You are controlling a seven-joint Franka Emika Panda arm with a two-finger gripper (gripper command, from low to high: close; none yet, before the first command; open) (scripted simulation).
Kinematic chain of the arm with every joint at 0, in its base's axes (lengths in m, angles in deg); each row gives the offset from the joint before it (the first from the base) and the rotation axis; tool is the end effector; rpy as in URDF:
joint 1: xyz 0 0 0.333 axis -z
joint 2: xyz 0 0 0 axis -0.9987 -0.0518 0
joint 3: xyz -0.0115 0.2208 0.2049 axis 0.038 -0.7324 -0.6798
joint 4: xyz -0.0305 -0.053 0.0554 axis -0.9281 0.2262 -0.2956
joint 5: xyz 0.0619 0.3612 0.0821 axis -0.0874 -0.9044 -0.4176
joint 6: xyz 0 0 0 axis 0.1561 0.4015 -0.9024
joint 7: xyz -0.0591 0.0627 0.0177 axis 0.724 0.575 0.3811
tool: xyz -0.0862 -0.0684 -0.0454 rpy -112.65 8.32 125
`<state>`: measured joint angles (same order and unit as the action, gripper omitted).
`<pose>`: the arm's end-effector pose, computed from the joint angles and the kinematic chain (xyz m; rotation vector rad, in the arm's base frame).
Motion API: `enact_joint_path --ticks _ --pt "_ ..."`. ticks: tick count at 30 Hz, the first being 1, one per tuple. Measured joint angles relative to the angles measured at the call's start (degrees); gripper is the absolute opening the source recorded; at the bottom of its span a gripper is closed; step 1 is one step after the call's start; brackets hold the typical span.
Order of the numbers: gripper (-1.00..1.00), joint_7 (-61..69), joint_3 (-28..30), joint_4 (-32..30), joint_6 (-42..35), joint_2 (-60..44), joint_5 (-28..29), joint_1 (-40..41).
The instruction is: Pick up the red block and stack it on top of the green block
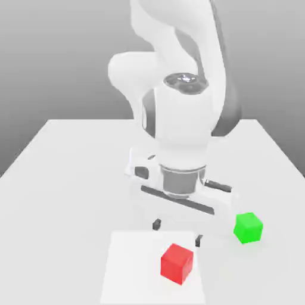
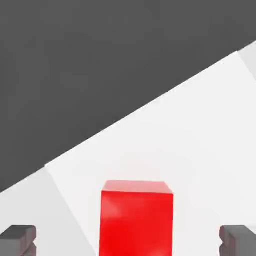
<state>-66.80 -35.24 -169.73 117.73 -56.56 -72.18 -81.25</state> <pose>0.4208 0.0497 0.1847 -2.4447 1.9667 -0.0087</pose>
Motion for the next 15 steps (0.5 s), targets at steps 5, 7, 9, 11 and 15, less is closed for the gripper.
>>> enact_joint_path --ticks 5,7,9,11,15 --pt "-1.0 -3.1 3.9 1.1 6.5 -7.9 3.8 -3.1" --pt "-1.0 -3.1 3.9 1.1 6.5 -7.9 3.8 -3.1" --pt "-1.0 -3.1 3.8 1.1 6.6 -7.9 3.9 -3.0" --pt "-1.0 -3.2 4.1 1.1 6.8 -8.2 3.9 -3.3" --pt "-1.0 -0.2 1.5 0.0 1.0 -1.2 -0.1 -1.6"
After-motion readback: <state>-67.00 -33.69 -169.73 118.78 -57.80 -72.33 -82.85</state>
